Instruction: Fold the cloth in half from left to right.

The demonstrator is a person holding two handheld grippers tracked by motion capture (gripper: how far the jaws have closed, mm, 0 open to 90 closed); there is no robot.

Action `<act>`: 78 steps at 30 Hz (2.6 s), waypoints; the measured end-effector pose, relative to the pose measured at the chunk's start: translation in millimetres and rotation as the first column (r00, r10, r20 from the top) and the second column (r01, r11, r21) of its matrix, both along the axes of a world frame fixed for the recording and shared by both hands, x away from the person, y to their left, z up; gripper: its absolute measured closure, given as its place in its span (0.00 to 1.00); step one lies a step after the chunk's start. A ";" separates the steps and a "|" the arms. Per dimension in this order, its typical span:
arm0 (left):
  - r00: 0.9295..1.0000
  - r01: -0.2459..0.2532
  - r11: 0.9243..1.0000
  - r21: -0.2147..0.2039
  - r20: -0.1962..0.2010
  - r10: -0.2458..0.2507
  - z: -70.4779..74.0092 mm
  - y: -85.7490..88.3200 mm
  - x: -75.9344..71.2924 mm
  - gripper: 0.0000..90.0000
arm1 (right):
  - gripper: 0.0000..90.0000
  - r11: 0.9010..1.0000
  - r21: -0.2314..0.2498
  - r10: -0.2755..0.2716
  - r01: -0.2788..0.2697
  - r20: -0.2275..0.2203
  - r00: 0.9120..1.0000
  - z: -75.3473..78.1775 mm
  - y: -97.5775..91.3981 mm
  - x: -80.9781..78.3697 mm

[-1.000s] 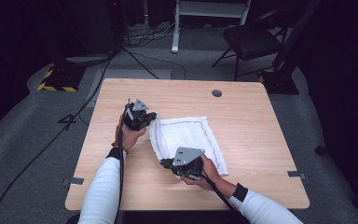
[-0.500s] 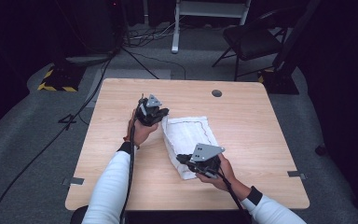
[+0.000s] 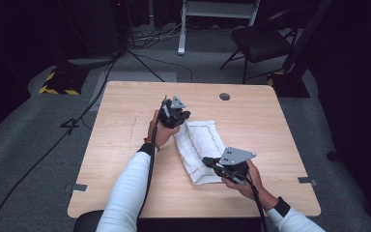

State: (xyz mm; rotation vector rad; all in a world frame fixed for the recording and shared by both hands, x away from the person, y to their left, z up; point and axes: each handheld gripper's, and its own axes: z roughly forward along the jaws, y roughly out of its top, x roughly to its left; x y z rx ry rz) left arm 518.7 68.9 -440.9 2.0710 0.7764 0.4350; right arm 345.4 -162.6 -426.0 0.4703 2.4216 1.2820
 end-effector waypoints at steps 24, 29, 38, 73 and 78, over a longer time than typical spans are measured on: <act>0.996 0.092 0.994 0.065 -0.022 -0.091 -13.0 -90.3 19.1 0.98 | 0.97 0.990 -0.059 -0.133 0.130 -0.051 0.990 -16.0 -67.6 -3.0; 0.996 0.089 0.993 0.075 -0.031 -0.087 -19.9 -101.3 21.8 0.98 | 0.97 0.988 -0.087 -0.135 0.128 -0.073 0.988 -23.1 -70.8 -3.5; 0.997 0.070 0.994 0.083 -0.034 -0.067 -24.8 -105.8 20.9 0.88 | 0.95 0.984 -0.125 -0.139 0.124 -0.119 0.983 -32.7 -71.9 -1.9; 0.947 0.314 0.928 0.199 -0.134 -0.292 -40.3 -42.8 -130.8 0.33 | 0.60 0.960 -0.175 -0.247 0.219 -0.158 0.956 -52.9 -98.7 36.8; 0.938 0.331 0.923 0.196 -0.172 -0.300 -47.2 -41.6 -130.2 0.40 | 0.65 0.959 -0.214 -0.222 0.184 -0.169 0.960 -59.4 -93.2 35.8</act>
